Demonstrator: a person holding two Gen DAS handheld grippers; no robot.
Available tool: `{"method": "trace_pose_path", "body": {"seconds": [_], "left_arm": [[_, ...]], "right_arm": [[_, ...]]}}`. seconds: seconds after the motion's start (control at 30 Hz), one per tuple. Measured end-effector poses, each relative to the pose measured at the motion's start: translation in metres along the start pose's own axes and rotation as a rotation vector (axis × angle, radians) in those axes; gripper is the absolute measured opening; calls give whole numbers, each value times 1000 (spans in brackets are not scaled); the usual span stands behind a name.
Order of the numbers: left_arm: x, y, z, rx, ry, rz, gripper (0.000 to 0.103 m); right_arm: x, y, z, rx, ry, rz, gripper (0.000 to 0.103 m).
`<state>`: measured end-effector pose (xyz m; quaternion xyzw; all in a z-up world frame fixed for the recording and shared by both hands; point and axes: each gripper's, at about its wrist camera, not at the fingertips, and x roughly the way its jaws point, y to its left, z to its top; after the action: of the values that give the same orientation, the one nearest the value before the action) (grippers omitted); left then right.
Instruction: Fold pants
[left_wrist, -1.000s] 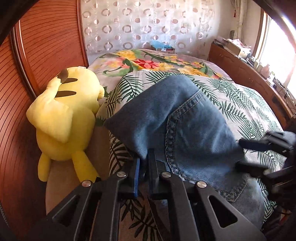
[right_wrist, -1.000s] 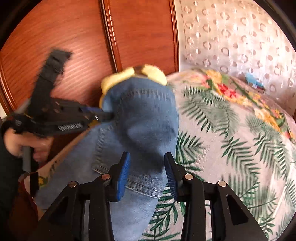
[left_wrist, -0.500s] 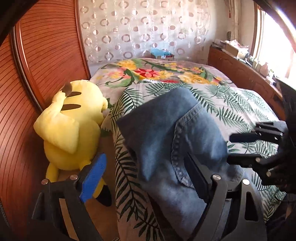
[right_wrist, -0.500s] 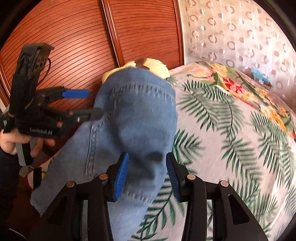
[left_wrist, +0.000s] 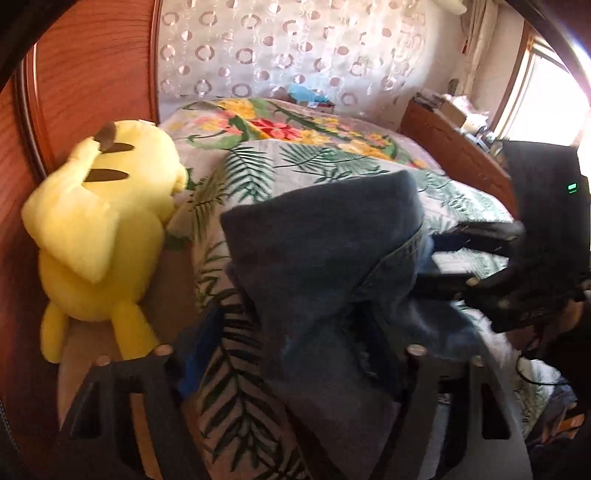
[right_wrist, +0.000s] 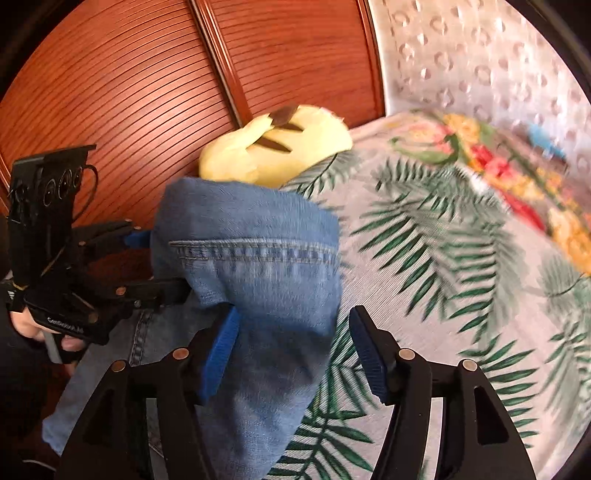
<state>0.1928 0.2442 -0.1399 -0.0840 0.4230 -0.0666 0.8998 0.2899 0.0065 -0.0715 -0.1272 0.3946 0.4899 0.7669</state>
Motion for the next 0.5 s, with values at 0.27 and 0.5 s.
{"method": "trace_pose_path", "body": {"seconds": [0.27,0.5], "left_arm": [[-5,-10,-6,-15,-1,-37,42],[-51,-12,1,-32,-82,-36,29]], "right_arm": [[7,-1,5,-33,7,64,26],[-27,24,28,-67,-46,109,14]]}}
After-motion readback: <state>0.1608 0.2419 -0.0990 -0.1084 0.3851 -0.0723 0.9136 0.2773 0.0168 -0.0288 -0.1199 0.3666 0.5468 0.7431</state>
